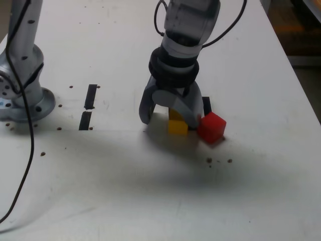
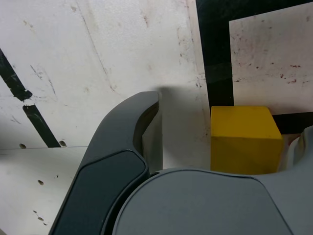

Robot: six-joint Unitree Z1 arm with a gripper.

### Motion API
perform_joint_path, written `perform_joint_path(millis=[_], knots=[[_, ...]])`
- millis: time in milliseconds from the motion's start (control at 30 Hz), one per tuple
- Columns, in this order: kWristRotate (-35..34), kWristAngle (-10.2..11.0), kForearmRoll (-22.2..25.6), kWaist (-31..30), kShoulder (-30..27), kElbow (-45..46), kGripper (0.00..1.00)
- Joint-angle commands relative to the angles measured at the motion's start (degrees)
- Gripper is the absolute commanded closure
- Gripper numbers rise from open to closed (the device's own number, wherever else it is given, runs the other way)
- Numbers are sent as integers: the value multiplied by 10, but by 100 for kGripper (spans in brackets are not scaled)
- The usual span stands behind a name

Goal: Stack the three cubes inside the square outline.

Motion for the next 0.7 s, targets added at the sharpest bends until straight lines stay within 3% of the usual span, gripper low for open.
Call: perform_joint_path(millis=[0, 167, 300, 667], knots=[[1, -1, 0, -1, 4, -2, 7], [2, -5, 0, -1, 7, -3, 11], [2, -11, 1, -1, 8, -2, 22], [3, -19, -16, -1, 3, -3, 70]])
